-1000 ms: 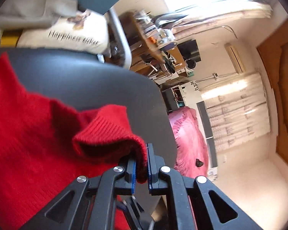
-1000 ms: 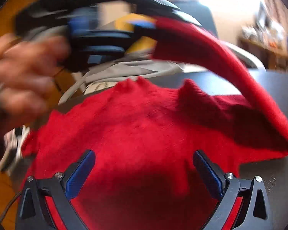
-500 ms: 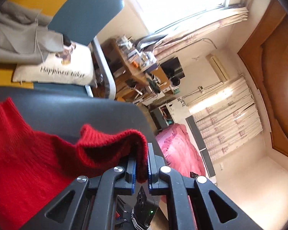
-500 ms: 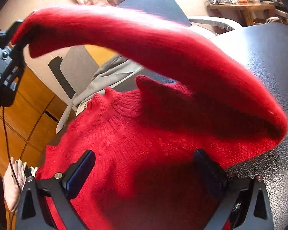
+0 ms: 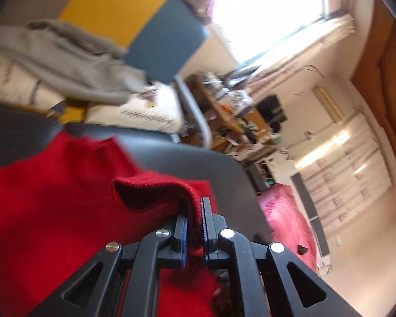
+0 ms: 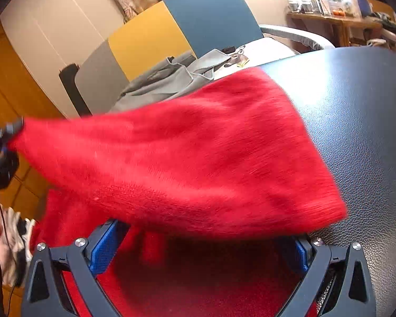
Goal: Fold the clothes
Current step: 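Grasp the folded sleeve cuff with the left gripper and lift it up, then lay the lifted sleeve across the sweater body with the left gripper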
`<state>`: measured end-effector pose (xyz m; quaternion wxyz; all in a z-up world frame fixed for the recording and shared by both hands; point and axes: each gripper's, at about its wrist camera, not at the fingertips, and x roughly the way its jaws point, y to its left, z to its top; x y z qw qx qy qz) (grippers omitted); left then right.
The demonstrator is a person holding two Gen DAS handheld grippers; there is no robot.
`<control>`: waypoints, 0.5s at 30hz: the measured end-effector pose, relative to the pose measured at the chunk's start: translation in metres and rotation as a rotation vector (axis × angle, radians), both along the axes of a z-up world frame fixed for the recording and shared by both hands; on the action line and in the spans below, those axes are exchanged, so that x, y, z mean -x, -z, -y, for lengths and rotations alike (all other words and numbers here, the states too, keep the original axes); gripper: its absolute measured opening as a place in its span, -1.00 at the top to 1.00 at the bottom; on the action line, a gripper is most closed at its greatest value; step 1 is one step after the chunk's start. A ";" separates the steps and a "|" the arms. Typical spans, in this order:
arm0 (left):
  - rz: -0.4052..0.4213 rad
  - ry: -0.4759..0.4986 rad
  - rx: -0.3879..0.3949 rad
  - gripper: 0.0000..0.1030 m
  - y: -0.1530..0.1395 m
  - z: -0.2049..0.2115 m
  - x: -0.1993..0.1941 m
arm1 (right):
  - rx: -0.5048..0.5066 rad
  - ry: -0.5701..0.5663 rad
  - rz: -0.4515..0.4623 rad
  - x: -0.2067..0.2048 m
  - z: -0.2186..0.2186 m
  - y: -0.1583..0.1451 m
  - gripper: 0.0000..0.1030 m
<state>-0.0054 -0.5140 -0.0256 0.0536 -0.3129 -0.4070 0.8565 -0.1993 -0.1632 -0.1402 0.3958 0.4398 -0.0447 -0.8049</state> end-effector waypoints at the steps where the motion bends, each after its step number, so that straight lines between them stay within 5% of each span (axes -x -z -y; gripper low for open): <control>1: 0.017 -0.014 -0.003 0.87 0.009 0.004 -0.007 | -0.019 -0.001 -0.009 -0.001 0.003 0.000 -1.00; 11: 0.170 -0.106 -0.081 0.86 0.106 0.024 -0.069 | -0.237 -0.015 -0.114 -0.012 0.035 0.004 -1.00; 15: 0.154 -0.193 -0.241 0.49 0.133 0.037 -0.089 | -0.254 -0.016 -0.122 -0.014 0.034 0.004 -1.00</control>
